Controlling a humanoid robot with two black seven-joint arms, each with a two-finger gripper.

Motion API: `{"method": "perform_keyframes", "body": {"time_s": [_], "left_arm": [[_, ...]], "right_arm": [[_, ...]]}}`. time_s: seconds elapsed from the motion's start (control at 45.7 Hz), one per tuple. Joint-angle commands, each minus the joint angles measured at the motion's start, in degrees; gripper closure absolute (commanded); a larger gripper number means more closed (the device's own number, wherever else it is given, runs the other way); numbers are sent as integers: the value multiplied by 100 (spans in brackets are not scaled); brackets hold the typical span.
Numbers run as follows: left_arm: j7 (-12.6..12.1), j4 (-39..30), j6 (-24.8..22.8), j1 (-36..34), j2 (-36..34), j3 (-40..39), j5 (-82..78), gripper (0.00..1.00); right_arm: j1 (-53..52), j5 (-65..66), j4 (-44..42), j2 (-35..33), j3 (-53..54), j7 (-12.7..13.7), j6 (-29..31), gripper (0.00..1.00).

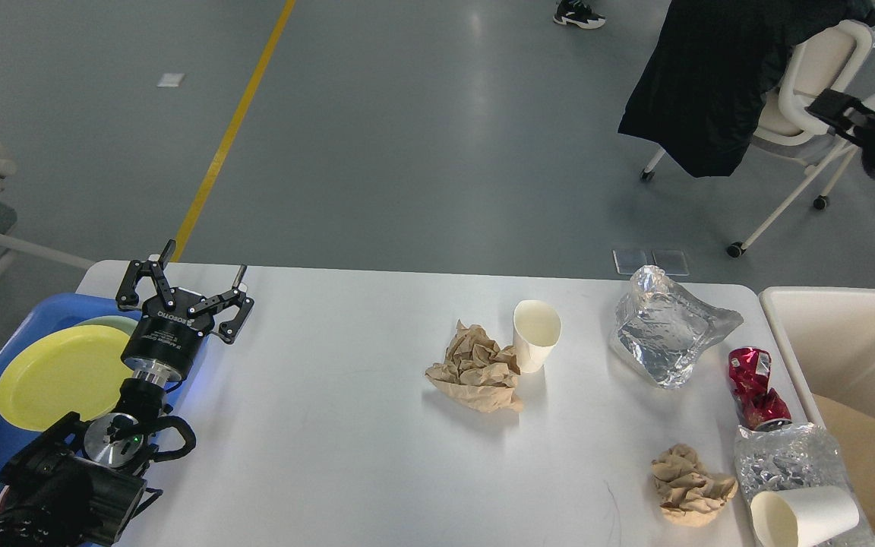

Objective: Tidy desktop

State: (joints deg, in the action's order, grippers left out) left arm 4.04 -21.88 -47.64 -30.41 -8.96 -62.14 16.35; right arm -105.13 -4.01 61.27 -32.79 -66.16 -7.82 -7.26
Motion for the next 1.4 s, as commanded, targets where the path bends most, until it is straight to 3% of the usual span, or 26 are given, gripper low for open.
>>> {"method": "perform_keyframes", "body": {"time_s": [0.0, 0.306, 0.525, 0.678, 0.962, 1.224, 1.377], "left_arm": [[0, 0, 0, 0, 0, 0, 0, 0], [0, 0, 0, 0, 0, 0, 0, 0], [0, 0, 0, 0, 0, 0, 0, 0], [0, 0, 0, 0, 0, 0, 0, 0], [0, 0, 0, 0, 0, 0, 0, 0], [0, 0, 0, 0, 0, 0, 0, 0], [0, 0, 0, 0, 0, 0, 0, 0]], "right_arm": [[-832, 41, 1448, 369, -10, 0, 399, 0], [-1431, -20, 2802, 1556, -90, 26, 2948, 0], [-1326, -12, 3058, 1759, -537, 97, 3213, 0], [-852, 6, 3067, 1662, -889, 97, 2801, 0], [528, 94, 3058, 1706, -1135, -26, 859, 0], [1354, 516, 2786, 2049, -1162, -158, 129, 0], [1812, 533, 2373, 2110, -1179, -158, 67, 0]]}}
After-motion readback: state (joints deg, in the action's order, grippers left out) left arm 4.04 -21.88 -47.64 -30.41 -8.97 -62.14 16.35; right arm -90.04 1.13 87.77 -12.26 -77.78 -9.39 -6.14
